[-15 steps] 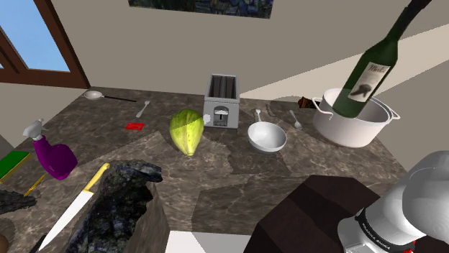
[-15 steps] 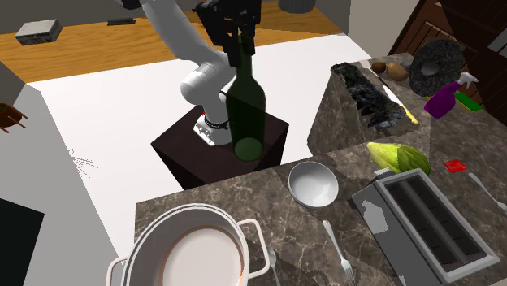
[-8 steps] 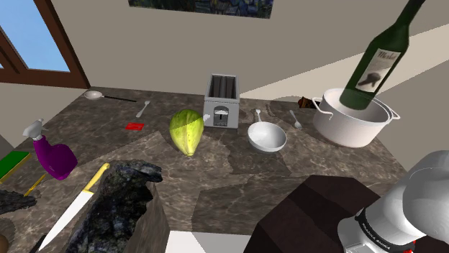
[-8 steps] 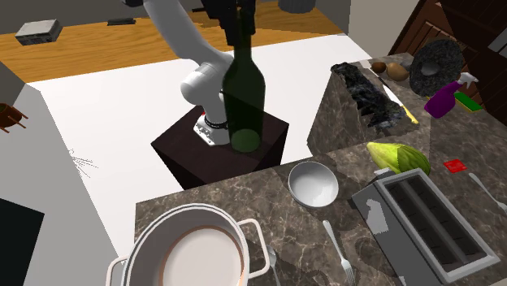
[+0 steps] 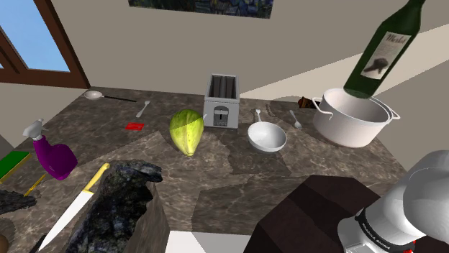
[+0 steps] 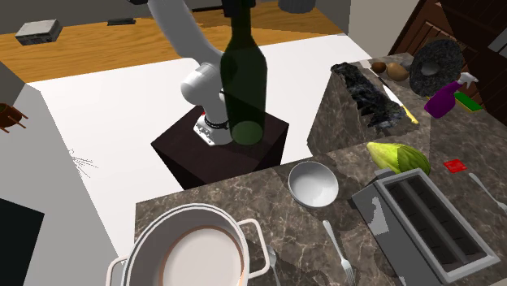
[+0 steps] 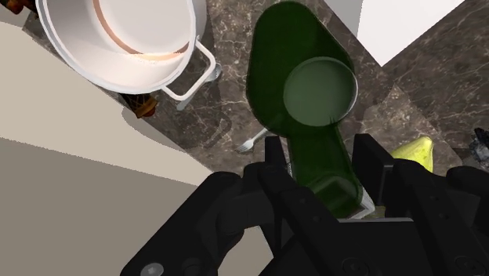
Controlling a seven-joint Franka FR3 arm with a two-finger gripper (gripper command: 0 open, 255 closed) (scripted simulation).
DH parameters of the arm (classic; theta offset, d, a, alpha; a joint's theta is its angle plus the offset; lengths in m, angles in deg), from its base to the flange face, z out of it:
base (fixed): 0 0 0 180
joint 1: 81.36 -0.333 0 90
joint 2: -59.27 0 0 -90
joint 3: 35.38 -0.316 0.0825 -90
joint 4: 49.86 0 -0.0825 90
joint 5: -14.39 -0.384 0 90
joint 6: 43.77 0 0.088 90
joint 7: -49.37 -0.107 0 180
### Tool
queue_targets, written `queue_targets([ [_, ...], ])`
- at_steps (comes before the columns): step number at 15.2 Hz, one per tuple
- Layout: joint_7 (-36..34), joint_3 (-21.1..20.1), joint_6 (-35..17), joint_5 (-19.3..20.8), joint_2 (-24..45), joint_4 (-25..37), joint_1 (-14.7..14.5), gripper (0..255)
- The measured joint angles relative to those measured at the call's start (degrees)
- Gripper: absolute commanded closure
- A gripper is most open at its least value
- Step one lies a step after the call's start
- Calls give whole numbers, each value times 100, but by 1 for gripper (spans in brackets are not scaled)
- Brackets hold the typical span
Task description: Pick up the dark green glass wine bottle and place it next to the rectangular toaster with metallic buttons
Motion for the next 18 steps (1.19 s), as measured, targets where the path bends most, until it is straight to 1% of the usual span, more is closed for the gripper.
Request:
queue_targets([
  [2, 42, 29, 169, -22, 158, 326, -17, 255],
  [4, -87, -52, 112, -83, 272, 365, -45, 255],
  [6, -302, -191, -32, -166, 408, 326, -86, 255],
  [9, -699, -476, -277, -264, 465, 95, -144, 255],
  [11, -888, -595, -370, -335, 671, 191, -190, 255],
  [13, -1119, -751, -565, -384, 744, 46, -235, 255],
  [14, -1242, -833, -615, -420, 870, 115, -267, 255],
  [18, -1652, -1098, -949, -500, 1192, 71, -370, 255],
])
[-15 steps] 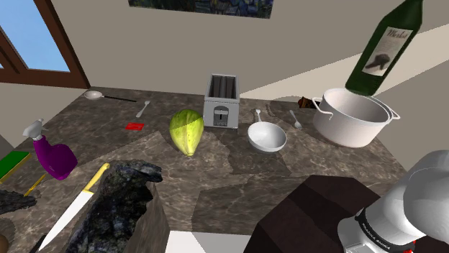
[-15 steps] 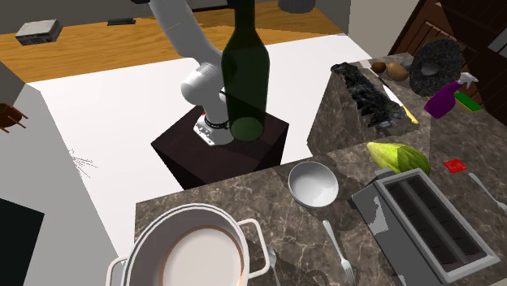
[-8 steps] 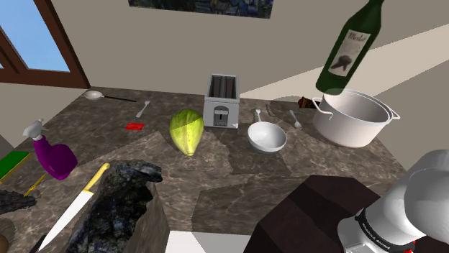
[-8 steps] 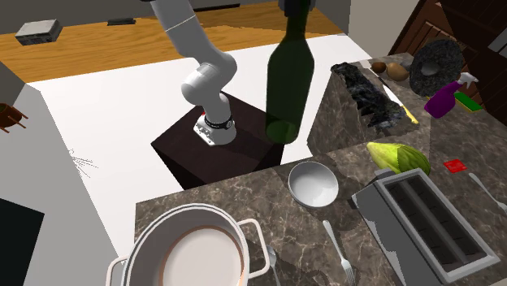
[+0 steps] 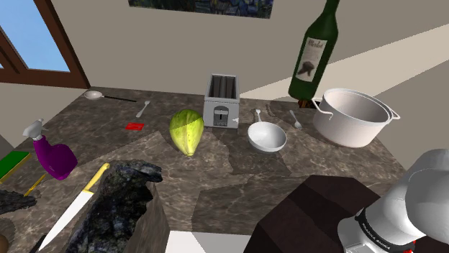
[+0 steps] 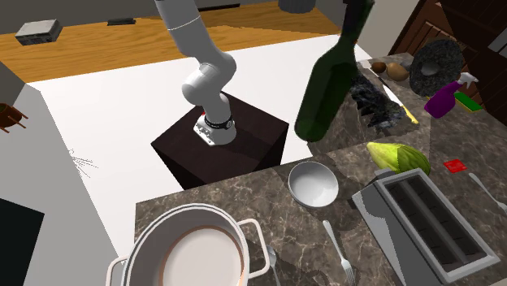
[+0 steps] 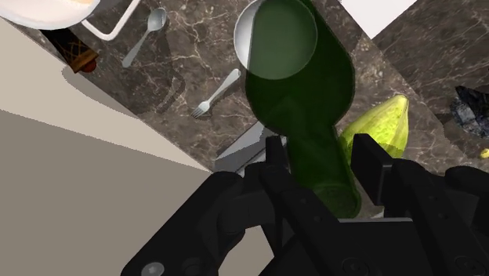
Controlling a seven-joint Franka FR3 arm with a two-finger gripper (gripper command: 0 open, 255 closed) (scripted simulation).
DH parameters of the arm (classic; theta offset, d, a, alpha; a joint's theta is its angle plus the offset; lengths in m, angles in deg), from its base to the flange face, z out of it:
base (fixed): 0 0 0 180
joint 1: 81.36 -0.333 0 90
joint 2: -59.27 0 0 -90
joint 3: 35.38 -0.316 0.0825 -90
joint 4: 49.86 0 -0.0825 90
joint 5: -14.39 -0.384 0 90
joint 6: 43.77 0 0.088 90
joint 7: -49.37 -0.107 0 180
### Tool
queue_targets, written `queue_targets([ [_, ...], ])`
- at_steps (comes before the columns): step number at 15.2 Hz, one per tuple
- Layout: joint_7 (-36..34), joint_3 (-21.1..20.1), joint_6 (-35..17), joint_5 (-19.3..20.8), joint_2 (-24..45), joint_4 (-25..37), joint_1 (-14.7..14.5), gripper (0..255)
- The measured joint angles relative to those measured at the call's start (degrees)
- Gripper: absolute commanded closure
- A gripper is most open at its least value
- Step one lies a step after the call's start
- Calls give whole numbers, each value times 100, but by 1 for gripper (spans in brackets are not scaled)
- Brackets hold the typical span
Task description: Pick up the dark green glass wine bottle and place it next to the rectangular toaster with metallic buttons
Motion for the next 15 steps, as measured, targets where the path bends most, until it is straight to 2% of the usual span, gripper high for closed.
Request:
queue_targets([
  [3, -295, -193, -164, -41, 293, 106, -87, 255],
  [9, -828, -518, -435, -64, 1187, 697, -276, 255],
  [15, -1296, -778, -408, 20, 2346, 1848, -507, 255],
])
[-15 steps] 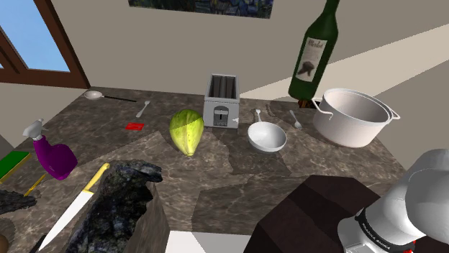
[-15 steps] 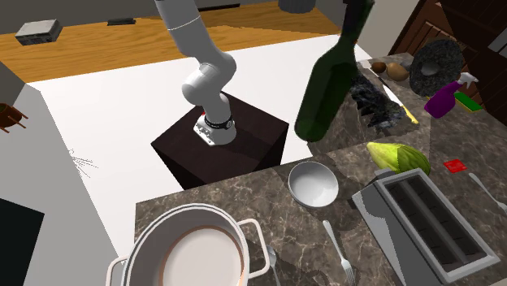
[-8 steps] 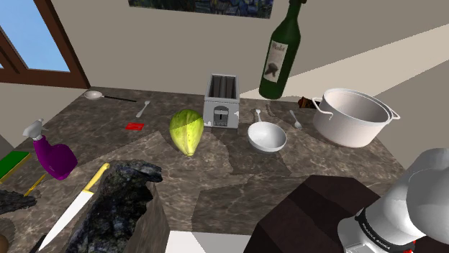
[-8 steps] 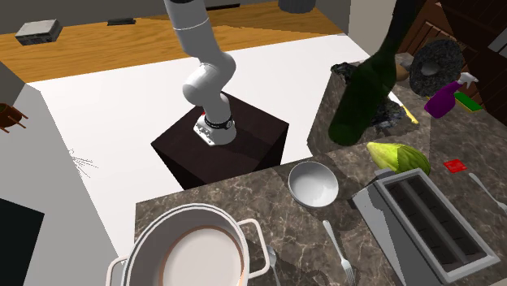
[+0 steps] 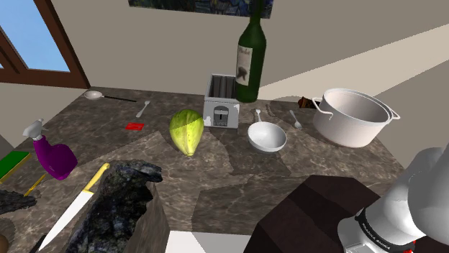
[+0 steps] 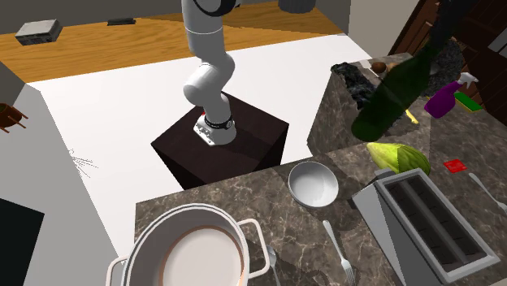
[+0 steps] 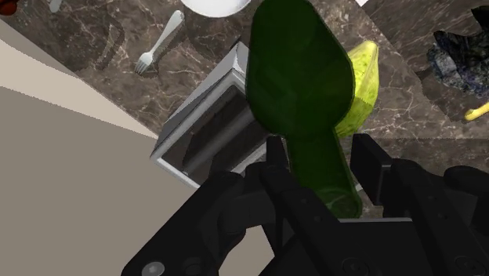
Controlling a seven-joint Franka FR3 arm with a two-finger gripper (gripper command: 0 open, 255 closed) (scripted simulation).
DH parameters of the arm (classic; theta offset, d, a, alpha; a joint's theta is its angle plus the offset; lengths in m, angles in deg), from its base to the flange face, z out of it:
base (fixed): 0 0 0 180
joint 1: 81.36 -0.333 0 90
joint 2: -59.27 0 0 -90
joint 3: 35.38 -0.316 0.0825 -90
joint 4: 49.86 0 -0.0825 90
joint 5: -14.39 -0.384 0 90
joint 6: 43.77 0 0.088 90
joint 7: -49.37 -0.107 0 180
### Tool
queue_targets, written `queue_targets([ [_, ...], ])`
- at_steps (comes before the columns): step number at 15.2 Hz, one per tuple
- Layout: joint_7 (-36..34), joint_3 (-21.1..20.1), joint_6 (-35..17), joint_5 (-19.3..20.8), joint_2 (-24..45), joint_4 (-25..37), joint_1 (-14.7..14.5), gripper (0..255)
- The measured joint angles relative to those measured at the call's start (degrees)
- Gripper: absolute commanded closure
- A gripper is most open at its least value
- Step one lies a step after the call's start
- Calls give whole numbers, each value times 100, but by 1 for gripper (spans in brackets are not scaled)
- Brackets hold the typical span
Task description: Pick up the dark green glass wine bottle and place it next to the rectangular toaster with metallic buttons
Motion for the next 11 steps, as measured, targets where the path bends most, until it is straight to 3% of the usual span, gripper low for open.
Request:
queue_targets([
  [4, -305, -139, 132, 118, 901, 1006, -225, 255],
  [6, -410, -175, 516, 218, 1735, 2225, -388, 255],
  [7, -427, -177, 596, 235, 1936, 2486, -424, 255],
  [8, -444, -179, 565, 239, 1976, 2493, -435, 255],
  [11, -506, -195, 96, 209, 1635, 1682, -405, 255],
])
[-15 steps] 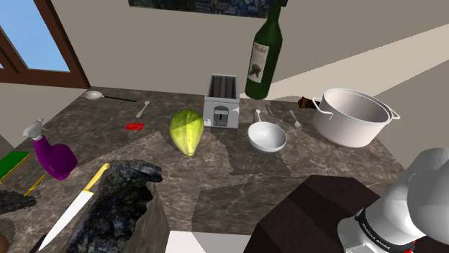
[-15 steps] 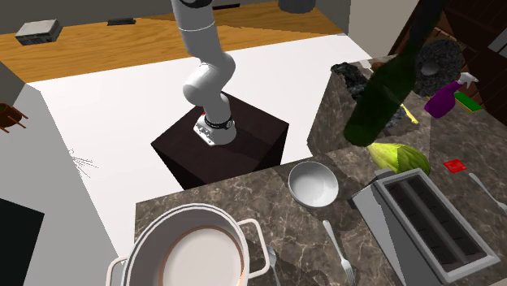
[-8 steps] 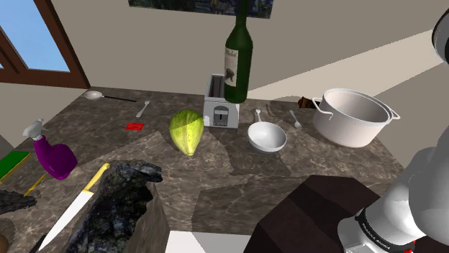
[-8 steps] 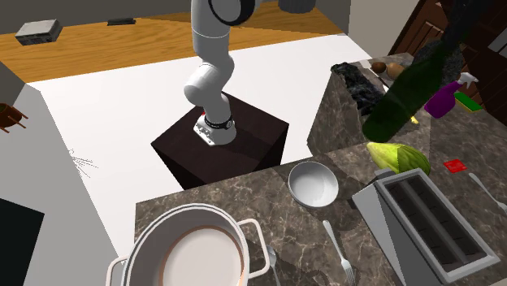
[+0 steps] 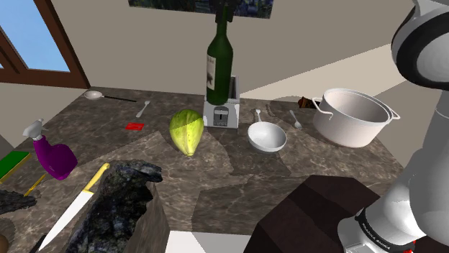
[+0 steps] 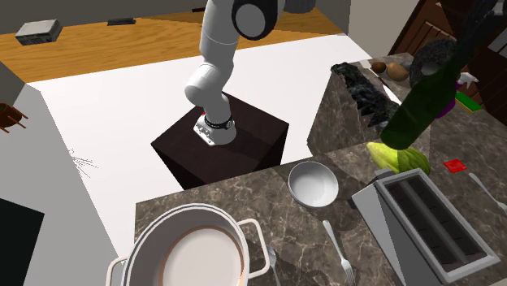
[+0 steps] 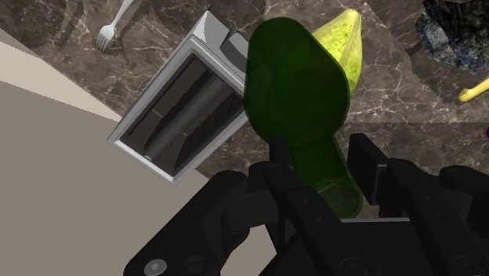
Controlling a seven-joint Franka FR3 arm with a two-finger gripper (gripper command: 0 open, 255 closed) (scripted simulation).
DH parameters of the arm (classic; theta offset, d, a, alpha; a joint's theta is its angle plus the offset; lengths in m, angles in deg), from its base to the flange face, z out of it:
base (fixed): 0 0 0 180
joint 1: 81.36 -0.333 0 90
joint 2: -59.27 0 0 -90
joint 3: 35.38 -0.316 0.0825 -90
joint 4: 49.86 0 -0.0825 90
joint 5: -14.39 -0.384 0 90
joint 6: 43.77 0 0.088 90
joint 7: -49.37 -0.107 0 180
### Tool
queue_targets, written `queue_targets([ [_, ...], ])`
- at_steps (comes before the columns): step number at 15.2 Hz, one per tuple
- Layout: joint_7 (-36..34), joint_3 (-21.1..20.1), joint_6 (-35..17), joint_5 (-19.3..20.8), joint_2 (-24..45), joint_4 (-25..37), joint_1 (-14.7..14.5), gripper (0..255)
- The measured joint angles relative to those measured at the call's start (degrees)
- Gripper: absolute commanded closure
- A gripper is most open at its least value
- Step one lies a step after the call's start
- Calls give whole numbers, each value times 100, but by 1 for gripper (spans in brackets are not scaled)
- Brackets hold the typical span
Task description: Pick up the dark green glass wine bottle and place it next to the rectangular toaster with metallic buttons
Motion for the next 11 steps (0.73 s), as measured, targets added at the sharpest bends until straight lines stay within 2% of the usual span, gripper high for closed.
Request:
queue_targets([
  [5, -42, -4, -672, -47, -486, -1156, 61, 255],
  [11, -96, -5, -1347, -77, -865, -2212, 92, 255],
])
